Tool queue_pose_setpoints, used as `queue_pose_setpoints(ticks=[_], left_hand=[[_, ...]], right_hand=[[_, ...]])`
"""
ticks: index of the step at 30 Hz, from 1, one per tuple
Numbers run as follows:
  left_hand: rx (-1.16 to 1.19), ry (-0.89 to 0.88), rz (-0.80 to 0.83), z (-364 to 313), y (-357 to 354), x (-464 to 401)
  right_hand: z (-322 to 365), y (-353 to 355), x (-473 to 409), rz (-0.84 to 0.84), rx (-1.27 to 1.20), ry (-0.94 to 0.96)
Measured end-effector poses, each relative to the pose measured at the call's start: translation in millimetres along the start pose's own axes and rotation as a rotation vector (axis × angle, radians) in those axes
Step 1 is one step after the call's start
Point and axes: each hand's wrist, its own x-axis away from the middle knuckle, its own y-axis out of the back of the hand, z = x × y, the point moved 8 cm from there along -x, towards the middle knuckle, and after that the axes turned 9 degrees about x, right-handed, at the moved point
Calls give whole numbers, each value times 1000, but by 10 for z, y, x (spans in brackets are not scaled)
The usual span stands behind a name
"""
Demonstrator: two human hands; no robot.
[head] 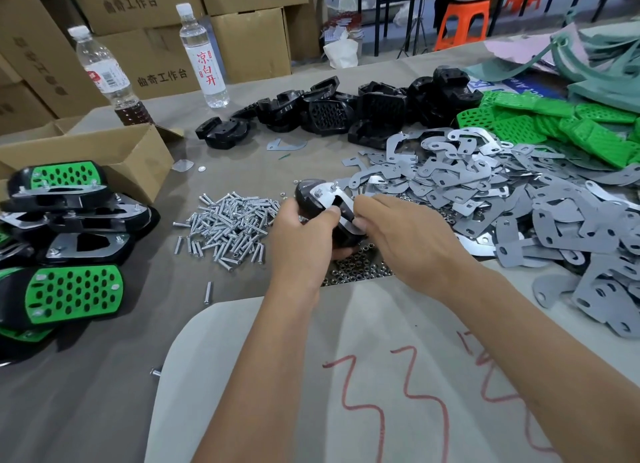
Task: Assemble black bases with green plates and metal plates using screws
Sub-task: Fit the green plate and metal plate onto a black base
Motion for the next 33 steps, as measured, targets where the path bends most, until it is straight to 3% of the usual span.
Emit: queue_pose_setpoints(ticks=[6,16,25,29,33], left_hand=[[63,-32,0,-23,-45,21],[-80,-289,29,-188,-264,206],[56,-165,-22,-152,-92,92],[153,-94,-50,-141,-16,69],[97,-63,-23,-148,17,42]], right_hand=[[6,70,-1,-94,85,-59],[-340,90,50,-195,49,-407],[-138,82,2,-35,-75,-98],[-104,82,21,-32,-88,-48],[-44,33,29,11,-93,-6]])
